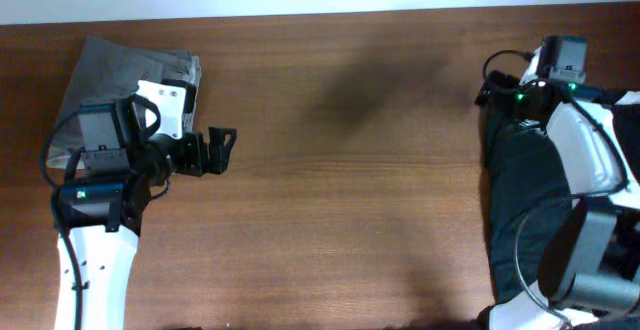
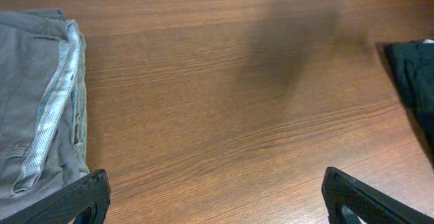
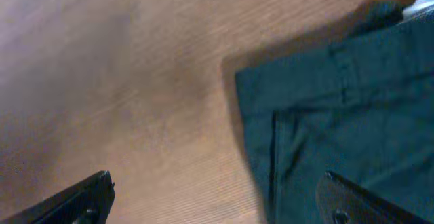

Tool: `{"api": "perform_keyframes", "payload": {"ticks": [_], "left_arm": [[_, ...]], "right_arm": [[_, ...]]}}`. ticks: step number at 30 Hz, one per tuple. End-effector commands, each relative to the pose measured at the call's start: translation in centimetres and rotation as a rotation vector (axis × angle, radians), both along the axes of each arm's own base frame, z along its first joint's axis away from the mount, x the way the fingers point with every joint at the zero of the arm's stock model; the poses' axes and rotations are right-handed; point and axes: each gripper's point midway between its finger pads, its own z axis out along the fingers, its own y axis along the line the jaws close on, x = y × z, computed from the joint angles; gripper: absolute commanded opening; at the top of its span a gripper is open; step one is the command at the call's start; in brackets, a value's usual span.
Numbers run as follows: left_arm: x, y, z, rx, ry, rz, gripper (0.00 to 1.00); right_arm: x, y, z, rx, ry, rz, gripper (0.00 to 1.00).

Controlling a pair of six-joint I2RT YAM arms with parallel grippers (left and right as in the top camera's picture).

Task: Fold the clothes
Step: 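Reach the right gripper to the black shorts waistband and grasp it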

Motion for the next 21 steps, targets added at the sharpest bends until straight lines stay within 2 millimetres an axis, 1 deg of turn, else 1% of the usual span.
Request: {"api": "perform_keyframes", "payload": {"ticks": [1,4,6,8,9,10,11,13,14,15,17,18,19,20,21], "left_arm": [[0.3,-0.6,0.9,-0.01,-0.03,-0.032,0.99],[0.4,-0.2,0.7,0.004,-0.026,-0.017,1.0],[0.5,-0.2,0.8,0.005,-0.032,-0.017,0.99],[0.5,-0.3,0.8,0.004,-0.032,-0.017,0.99],[0.5,-0.2,0.8,0.004,-0.032,-0.017,1.0],[0.5,-0.3,0.8,0.004,-0.032,-0.017,0.99],[0.5,-0.2,0.8,0.004,-0.032,-0.017,0.99],[0.5,-0.3,0.8,0.004,-0.032,-0.017,0.99],[0.5,-0.3,0.8,0.004,-0.032,-0.017,0.99],[0.5,-0.3,0.8,0.004,-0.032,-0.017,0.99],[0.5,-0.3,0.8,0.004,-0.032,-0.017,0.99],[0.5,-0.3,0.8,0.004,-0.032,-0.018,0.99],[0.5,-0.2,0.8,0.005,-0.033,-0.017,0.99],[0.6,-0.2,0.9,0.005,-0.037,-0.017,0.99],[0.7,-0.2,1.0,0.005,-0.043,-0.017,0.99]], "right_arm": [[1.9,-0.8,-1.1,-0.006,-0.026,-0.012,0.99],[2.8,-1.7,-4.0,-0.023,0.0,-0.05,0.99],[3.6,-2.3,-6.4,-0.029,0.011,-0.076,1.0],[4.0,-2.7,-7.7,-0.035,0.016,-0.094,0.96],[3.9,-2.8,-8.5,-0.037,0.032,-0.099,0.96],[3.7,-2.8,-9.3,-0.036,0.051,-0.1,0.93],[3.5,-2.9,-10.0,-0.043,0.069,-0.106,0.88],[3.1,-3.5,-11.2,-0.066,0.101,-0.133,0.81],[2.7,-3.9,-11.4,-0.086,0.119,-0.145,0.66],[2.4,-4.1,-11.5,-0.1,0.13,-0.152,0.56],[2.1,-4.1,-11.6,-0.099,0.145,-0.153,0.33],[2.1,-3.9,-10.7,-0.088,0.143,-0.147,0.14],[2.2,-3.9,-9.5,-0.09,0.134,-0.147,0.09],[2.5,-4.1,-7.3,-0.096,0.114,-0.149,0.05],[2.9,-4.1,-5.2,-0.102,0.086,-0.147,0.04]]}}
